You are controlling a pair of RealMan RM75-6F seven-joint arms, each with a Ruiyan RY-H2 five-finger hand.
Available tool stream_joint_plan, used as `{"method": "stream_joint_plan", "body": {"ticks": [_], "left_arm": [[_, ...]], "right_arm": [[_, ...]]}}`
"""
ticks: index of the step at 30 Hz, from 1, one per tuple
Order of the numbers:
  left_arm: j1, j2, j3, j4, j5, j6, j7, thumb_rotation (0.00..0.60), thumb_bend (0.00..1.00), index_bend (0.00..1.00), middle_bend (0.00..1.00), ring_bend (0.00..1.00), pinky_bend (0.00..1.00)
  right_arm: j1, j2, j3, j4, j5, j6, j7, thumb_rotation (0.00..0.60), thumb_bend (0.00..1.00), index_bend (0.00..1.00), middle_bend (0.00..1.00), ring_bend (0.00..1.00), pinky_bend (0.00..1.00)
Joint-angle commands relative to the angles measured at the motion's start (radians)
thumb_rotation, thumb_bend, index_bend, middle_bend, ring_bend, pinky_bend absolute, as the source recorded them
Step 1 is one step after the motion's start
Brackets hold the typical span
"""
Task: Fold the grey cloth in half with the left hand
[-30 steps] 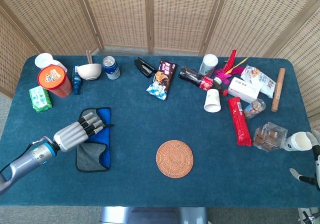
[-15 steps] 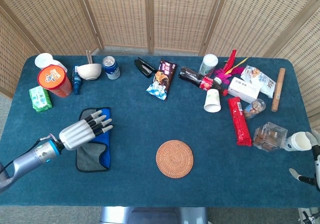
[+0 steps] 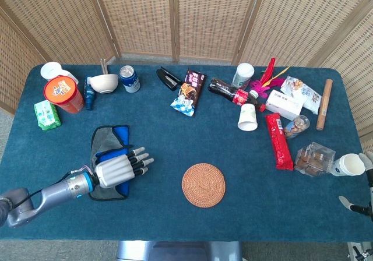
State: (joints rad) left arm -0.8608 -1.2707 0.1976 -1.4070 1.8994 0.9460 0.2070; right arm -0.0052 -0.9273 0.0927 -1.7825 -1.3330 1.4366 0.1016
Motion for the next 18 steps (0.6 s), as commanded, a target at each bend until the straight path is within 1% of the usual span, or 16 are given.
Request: {"method": "stream_joint_plan", "body": {"ticks": [1, 7, 14, 18], "left_arm": [[-0.005, 0.004, 0.009, -0.017, -0.003, -0.021, 0.009, 0.6, 0.4, 0.24, 0.0, 0.0, 0.08], [0.0, -0.003, 0.007, -0.021, -0.022, -0.048, 0.028, 0.6, 0.4, 0.3, 0.0, 0.0, 0.08], [0.011, -0.001, -0.004, -0.008, -0.054, -0.056, 0.025, 0.6, 0.4, 0.31, 0.0, 0.0, 0.08], [0.015, 0.003, 0.0, -0.002, -0.057, -0.057, 0.021, 0.6, 0.4, 0.31, 0.0, 0.0, 0.09]], "right_arm": [[0.0, 0.0, 0.0, 0.0, 0.0, 0.0, 0.0, 0.6, 0.0, 0.02, 0.0, 0.0, 0.0], [0.0, -0.001, -0.001, 0.0, 0.0, 0.0, -0.002, 0.6, 0.0, 0.02, 0.0, 0.0, 0.0], [0.0, -0.002, 0.0, 0.001, 0.005, -0.001, -0.004, 0.6, 0.0, 0.02, 0.0, 0.0, 0.0], [0.003, -0.003, -0.001, 0.002, 0.005, -0.005, -0.007, 0.6, 0.0, 0.02, 0.0, 0.0, 0.0]]}}
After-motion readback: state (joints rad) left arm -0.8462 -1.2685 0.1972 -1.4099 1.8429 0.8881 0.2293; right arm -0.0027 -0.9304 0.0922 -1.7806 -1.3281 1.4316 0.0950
